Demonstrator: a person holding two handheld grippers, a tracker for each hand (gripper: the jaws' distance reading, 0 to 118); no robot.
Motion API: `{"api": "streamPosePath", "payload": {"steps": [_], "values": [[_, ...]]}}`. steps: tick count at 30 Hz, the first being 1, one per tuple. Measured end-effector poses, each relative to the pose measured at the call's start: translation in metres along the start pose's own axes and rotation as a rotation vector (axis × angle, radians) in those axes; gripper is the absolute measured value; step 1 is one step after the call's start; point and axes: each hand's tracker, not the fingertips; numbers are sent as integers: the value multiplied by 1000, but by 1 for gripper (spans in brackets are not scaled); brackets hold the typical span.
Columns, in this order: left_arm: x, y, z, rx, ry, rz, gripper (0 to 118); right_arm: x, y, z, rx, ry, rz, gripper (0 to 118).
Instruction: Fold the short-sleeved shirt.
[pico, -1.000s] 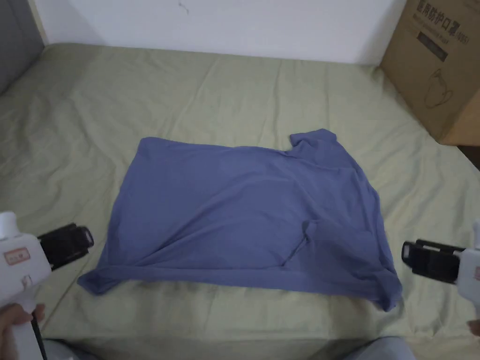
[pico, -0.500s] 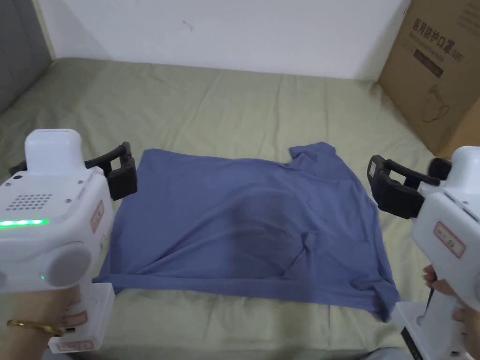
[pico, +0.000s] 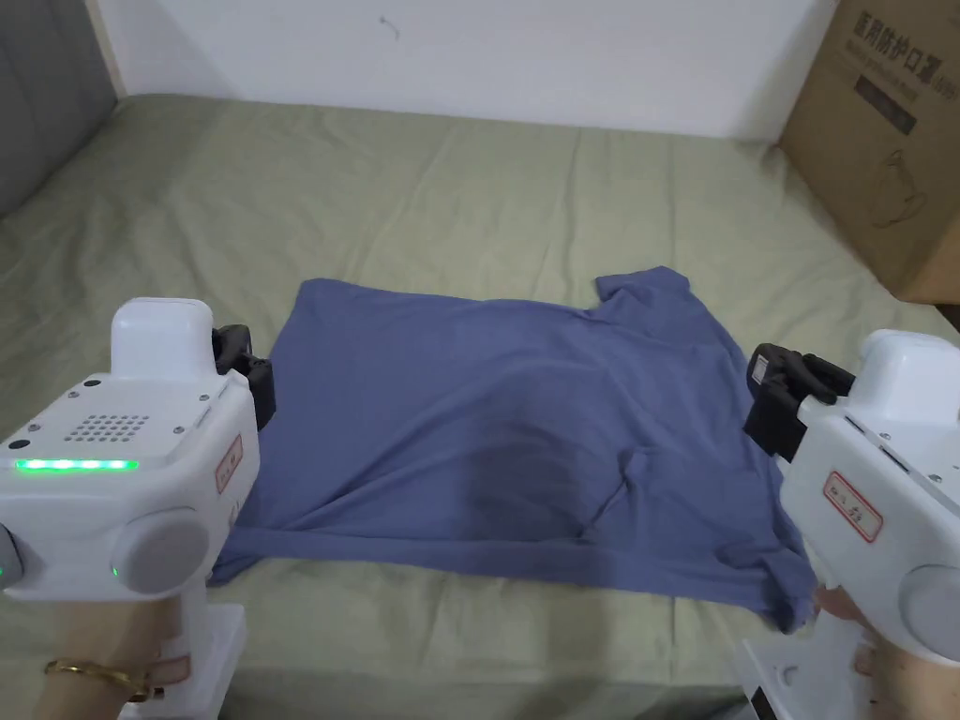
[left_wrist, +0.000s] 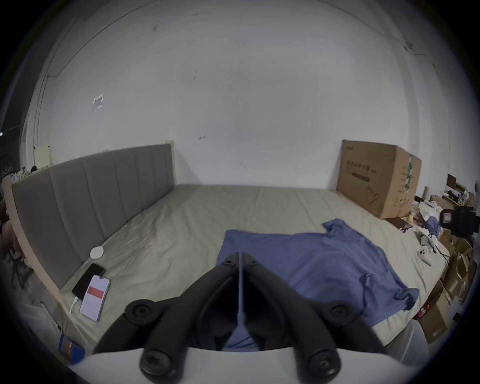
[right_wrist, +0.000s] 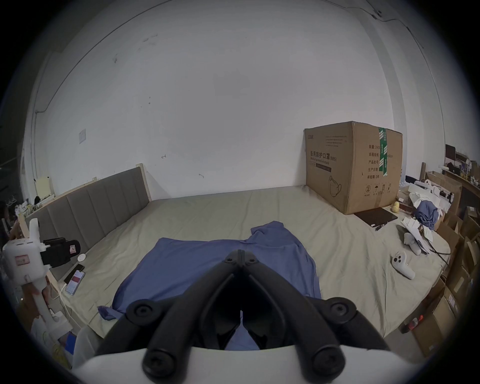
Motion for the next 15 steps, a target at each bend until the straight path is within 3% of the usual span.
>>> {"api": "streamPosePath", "payload": {"steps": [1,2,3,7,15], "values": [[-7,1,-5,-48,18,4,43,1,-1,-1,-4,-2,0,0],[-13,0,-10,-99,15,7,79,2,-3,-2,-7,-3,0,0],[-20,-2,-17,-167,10,16,98,4,-4,-2,-12,-5,-3,0],[-50,-21,-38,-387,-23,100,112,6,-9,-2,-35,-9,-17,0],[-75,-85,-69,-714,1,146,112,18,-21,-9,-93,-33,-6,0]]}}
